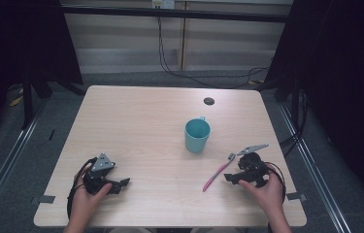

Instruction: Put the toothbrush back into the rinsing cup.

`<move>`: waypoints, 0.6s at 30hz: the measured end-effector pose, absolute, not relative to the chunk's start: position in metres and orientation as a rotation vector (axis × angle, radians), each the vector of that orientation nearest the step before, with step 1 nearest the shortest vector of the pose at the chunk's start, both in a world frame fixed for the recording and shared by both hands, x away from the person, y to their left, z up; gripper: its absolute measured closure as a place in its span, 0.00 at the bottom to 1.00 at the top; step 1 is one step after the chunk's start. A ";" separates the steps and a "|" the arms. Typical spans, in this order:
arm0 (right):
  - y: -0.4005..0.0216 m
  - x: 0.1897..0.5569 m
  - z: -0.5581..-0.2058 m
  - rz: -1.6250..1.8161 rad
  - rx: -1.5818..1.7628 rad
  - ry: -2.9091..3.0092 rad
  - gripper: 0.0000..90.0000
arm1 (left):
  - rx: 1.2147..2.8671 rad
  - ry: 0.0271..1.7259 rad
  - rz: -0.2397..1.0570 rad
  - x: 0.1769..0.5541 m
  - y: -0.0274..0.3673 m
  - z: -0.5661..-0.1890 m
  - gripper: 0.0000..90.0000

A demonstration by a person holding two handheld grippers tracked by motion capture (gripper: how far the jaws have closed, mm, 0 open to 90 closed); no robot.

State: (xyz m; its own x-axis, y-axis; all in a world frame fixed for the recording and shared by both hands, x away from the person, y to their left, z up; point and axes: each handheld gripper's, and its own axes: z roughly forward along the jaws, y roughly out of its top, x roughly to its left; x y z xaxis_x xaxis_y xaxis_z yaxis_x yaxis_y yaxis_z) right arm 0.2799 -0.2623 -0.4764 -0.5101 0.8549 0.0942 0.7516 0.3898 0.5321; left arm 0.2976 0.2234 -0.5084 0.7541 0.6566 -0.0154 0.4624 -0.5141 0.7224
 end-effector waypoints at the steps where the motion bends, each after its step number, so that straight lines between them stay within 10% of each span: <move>1: -0.261 0.280 -0.475 0.781 1.436 2.456 0.29 | 2.206 0.834 0.335 0.298 0.223 -0.508 0.17; 18: -0.244 0.288 -0.466 0.773 1.422 2.501 0.32 | 2.206 0.833 0.338 0.298 0.223 -0.508 0.17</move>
State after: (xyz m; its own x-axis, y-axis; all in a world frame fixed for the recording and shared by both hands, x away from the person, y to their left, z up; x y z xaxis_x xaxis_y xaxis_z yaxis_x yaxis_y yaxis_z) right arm 0.2880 -0.2443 -0.4663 -0.5338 0.8384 0.1100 0.7544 0.4134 0.5100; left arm 0.2976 0.2233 -0.5084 0.7543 0.6564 -0.0144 0.4612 -0.5141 0.7232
